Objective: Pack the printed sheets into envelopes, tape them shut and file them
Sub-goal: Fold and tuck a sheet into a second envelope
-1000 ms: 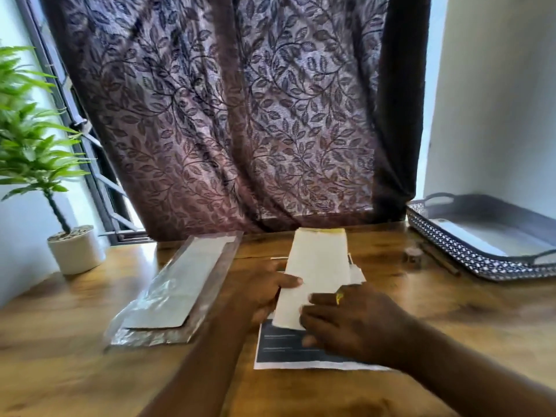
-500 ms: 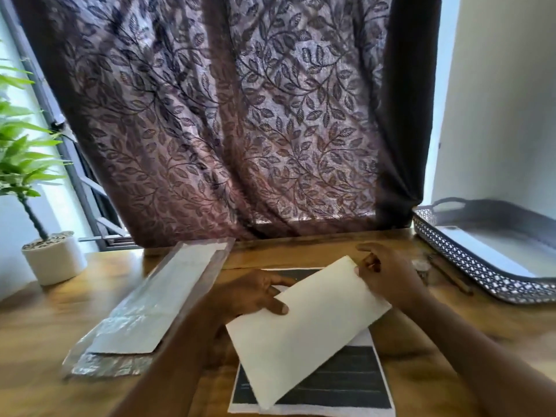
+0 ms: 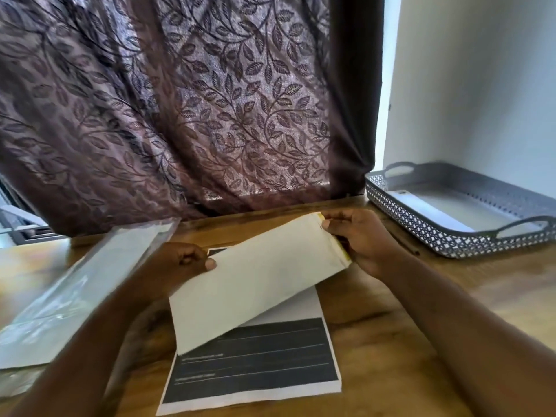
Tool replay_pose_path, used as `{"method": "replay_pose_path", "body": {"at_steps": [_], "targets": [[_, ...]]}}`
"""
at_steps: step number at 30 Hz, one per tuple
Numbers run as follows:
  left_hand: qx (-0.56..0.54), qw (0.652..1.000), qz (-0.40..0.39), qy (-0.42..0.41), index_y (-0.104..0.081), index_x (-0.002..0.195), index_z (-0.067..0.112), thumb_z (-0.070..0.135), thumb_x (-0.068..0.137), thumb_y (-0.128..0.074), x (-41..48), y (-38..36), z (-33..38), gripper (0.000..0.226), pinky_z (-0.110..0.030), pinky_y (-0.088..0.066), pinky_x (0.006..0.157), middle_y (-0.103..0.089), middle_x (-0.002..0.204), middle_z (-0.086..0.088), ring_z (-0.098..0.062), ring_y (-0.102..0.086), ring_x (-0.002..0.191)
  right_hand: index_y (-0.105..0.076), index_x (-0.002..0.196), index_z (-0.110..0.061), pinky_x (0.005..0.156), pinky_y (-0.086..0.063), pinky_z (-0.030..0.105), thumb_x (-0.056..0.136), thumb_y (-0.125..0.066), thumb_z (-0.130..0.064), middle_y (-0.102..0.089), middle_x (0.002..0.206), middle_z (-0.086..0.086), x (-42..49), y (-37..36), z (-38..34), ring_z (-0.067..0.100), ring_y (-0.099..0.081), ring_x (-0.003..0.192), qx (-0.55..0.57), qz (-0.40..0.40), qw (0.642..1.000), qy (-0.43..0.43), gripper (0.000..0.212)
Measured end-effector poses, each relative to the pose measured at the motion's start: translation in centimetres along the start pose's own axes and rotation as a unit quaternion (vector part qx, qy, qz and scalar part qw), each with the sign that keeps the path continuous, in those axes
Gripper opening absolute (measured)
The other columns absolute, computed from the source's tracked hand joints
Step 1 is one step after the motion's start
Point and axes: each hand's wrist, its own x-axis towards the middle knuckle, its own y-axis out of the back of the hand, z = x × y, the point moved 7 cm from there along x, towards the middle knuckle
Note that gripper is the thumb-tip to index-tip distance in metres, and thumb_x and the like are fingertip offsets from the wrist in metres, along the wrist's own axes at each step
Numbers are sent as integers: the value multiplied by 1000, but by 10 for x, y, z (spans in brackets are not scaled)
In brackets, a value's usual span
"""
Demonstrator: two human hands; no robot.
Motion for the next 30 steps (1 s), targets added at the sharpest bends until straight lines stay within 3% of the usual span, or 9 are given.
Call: {"method": "replay_pose_path", "body": {"at_steps": [5, 10, 14, 16, 18, 21, 25, 27, 30], "targets": [[21, 998, 42, -31, -69, 77, 3, 33, 93, -64, 0, 5, -7, 34, -12, -42, 54, -69, 75, -12, -3, -58, 58, -71, 112, -9, 89, -59, 45, 93, -65, -1, -78, 105, 9, -1, -2, 6, 27, -73, 102, 22, -21, 999, -18, 21], [36, 995, 42, -80, -67, 73, 4, 33, 90, -62, 0, 3, -2, 34, -15, -40, 59, -64, 74, -18, -6, -53, 61, -62, 127, -16, 97, -56, 50, 85, -59, 18, -73, 115, 15, -5, -14, 8, 32, -68, 111, -6, -57, 997, -43, 55], [136, 982, 73, -108, -67, 76, 26, 28, 94, -67, -1, 2, 3, 18, -12, -39, 63, -64, 69, 4, -6, -59, 71, -57, 135, -18, 99, -55, 51, 83, -59, 20, -72, 117, 16, -8, -19, 8, 31, -68, 112, -25, -75, 996, -45, 65], [184, 965, 132, -130, -58, 79, 45, 34, 97, -61, -6, 3, 12, 21, -20, -40, 62, -56, 65, 17, -5, -51, 60, -57, 134, -20, 98, -56, 51, 83, -62, 18, -72, 117, 15, -8, -20, 9, 30, -69, 111, -34, -77, 995, -44, 65], [209, 960, 119, -146, -55, 91, 53, 32, 100, -56, -5, -3, 19, 22, -28, -43, 64, -64, 75, 13, -5, -53, 67, -58, 133, -19, 97, -57, 50, 84, -63, 17, -74, 115, 13, -8, -21, 9, 28, -71, 108, -41, -77, 995, -41, 61], [230, 958, 86, -149, -69, 105, 30, 19, 100, -54, -6, -12, 27, 19, -32, -44, 71, -71, 96, 6, -14, -60, 81, -60, 130, -17, 96, -57, 50, 84, -65, 15, -76, 111, 12, -9, -24, 9, 27, -73, 106, -44, -85, 995, -34, 56], [305, 936, 97, -143, -69, 115, 24, 35, 97, -44, -7, -14, 32, 33, -34, -44, 83, -70, 114, 2, -21, -64, 99, -60, 130, -14, 93, -59, 50, 85, -71, 7, -77, 110, 7, -11, -31, 10, 23, -74, 104, -49, -99, 993, -29, 51], [288, 945, 95, -125, -68, 114, 23, 45, 94, -34, -8, -15, 34, 46, -33, -42, 85, -67, 114, 4, -20, -62, 103, -62, 128, -14, 93, -59, 50, 84, -74, 4, -77, 110, 7, -12, -33, 10, 23, -74, 104, -56, -88, 994, -24, 49], [197, 966, 92, -141, -68, 107, 20, 59, 91, -29, -11, -27, 48, 58, -32, -42, 81, -65, 104, 5, -13, -56, 94, -64, 127, -16, 90, -60, 50, 83, -79, -7, -77, 111, 3, -13, -36, 9, 20, -74, 102, -107, -71, 992, 5, 47]]}}
